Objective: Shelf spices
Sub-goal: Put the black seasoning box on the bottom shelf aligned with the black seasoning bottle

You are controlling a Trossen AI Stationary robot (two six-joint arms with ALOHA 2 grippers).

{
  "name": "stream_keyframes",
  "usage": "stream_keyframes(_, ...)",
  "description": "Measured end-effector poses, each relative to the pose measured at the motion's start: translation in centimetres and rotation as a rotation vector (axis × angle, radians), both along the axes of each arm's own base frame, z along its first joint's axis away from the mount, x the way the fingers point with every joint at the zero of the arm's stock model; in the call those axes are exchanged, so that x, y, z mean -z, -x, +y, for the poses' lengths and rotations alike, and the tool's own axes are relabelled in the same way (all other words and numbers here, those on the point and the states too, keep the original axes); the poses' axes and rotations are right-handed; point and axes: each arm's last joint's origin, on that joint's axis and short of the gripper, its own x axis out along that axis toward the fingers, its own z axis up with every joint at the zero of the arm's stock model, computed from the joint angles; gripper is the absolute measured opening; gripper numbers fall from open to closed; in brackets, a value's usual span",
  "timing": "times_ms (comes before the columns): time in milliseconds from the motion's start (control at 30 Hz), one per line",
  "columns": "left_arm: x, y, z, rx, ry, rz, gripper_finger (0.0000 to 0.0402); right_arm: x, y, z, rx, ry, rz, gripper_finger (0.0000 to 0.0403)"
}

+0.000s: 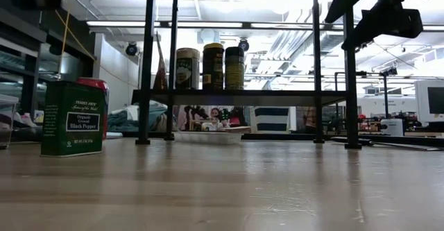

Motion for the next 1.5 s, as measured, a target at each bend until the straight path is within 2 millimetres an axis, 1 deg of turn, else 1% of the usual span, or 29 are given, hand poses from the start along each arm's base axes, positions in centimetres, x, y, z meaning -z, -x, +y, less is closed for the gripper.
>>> stream_keyframes(67, 0.7, -0.5, -1.5, 0.014, 0.026, 0.025, 0.0000, 0.1, 0.0, 0.0, 0.010, 0.007, 0.005, 0.0236)
stream_keyframes(100, 1.2, -0.7, -2.0, 0.019, 0.021, 0.045, 0.0000, 0.2, 0.0, -0.1, 0.011, 0.010, 0.009, 0.0236)
stream_keyframes(200, 1.7, -1.3, -2.2, 0.008, 0.005, 0.069, 0.0009, 0.2, -0.1, -0.4, 0.004, 0.028, 0.020, 0.0236)
stream_keyframes(267, 2.0, -1.7, -1.9, -0.012, -0.006, 0.094, 0.0027, 0.2, -0.1, -0.5, -0.013, 0.042, 0.033, 0.0236)
stream_keyframes(367, 2.2, -2.3, -0.8, -0.017, 0.031, 0.142, 0.0076, 0.3, 0.0, -0.7, -0.019, 0.062, 0.055, 0.0236)
stream_keyframes(633, 3.6, -3.4, 1.4, 0.019, 0.107, 0.338, 0.0240, 0.9, 0.6, -1.0, -0.034, 0.101, 0.148, 0.0236)
stream_keyframes(733, 4.3, -4.0, 1.9, -0.014, 0.122, 0.386, 0.0283, 1.1, 0.9, -1.1, -0.051, 0.120, 0.194, 0.0236)
stream_keyframes(800, 4.9, -4.5, 1.9, -0.049, 0.134, 0.411, 0.0300, 1.2, 1.0, -1.2, -0.060, 0.132, 0.215, 0.0236)
stream_keyframes(900, 6.1, -5.1, 1.7, -0.101, 0.168, 0.473, 0.0310, 1.3, 1.3, -1.3, -0.065, 0.140, 0.247, 0.0236)
stream_keyframes(1067, 7.8, -5.6, 1.3, -0.138, 0.209, 0.602, 0.0310, 1.4, 1.5, -1.4, -0.066, 0.147, 0.269, 0.0236)
stream_keyframes(1133, 8.0, -5.8, 1.3, -0.168, 0.207, 0.609, 0.0310, 1.4, 1.5, -1.4, -0.070, 0.149, 0.271, 0.0236)
stream_keyframes(1267, 8.3, -6.7, 1.1, -0.215, 0.144, 0.611, 0.0310, 1.4, 1.5, -1.4, -0.092, 0.162, 0.277, 0.0236)
stream_keyframes(1367, 9.3, -7.4, 0.9, -0.227, 0.125, 0.648, 0.0310, 1.4, 1.5, -1.4, -0.100, 0.168, 0.280, 0.0236)
stream_keyframes(1500, 10.6, -7.9, 0.5, -0.254, 0.153, 0.717, 0.0307, 1.4, 1.5, -1.4, -0.101, 0.169, 0.281, 0.0236)
